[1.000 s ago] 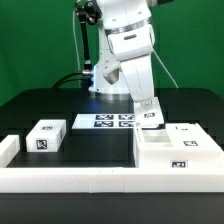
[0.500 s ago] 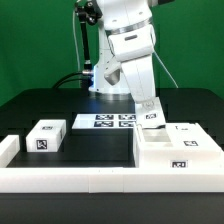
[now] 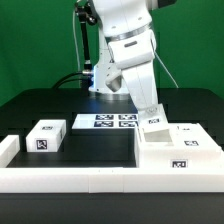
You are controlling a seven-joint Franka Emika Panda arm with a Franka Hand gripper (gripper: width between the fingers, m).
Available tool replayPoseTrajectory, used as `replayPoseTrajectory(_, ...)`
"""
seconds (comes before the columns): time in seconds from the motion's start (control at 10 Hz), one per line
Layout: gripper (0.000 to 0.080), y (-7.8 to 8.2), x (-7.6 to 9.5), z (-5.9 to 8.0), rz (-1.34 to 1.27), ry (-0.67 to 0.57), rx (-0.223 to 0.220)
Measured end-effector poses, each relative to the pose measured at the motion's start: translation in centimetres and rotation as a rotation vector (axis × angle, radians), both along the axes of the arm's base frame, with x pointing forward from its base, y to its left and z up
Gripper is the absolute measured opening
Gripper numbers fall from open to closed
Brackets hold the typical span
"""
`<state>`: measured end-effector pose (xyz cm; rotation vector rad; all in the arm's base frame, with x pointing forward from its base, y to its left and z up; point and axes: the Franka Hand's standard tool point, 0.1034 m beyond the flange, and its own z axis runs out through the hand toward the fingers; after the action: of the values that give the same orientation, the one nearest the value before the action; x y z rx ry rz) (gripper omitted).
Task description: Assemble cabinet
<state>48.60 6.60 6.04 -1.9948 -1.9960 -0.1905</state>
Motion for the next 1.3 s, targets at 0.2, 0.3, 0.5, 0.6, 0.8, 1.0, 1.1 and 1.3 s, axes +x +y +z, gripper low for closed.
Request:
replayPoseTrajectory(0.2, 0.0065, 0.0, 0.3, 0.2, -0.008, -0.007, -0.002)
replayPoseTrajectory(0.3, 0.0065, 0.0, 0.3, 0.2, -0.008, -0.007, -0.002)
replayPoseTrajectory(0.5, 0.0065, 0.0, 0.5, 0.3, -0.009, -0.01, -0.001)
replayPoseTrajectory(0.6, 0.0065, 0.0, 1.3, 0.4, -0.013, -0.019, 0.005)
replayPoseTrajectory(0.8, 0.0065, 0.0, 3.2, 0.4, -0.027, -0.028, 0.03)
replayPoseTrajectory(1.0, 0.0065, -0.1, 5.1, 0.2, -0.002, -0.055, 0.062)
replayPoseTrajectory(1.1, 0.0065, -0.2, 5.5, 0.0, 0.019, -0.069, 0.077)
replayPoseTrajectory(1.3, 0.0064, -0.1, 5.4, 0.0, 0.014, -0.066, 0.075)
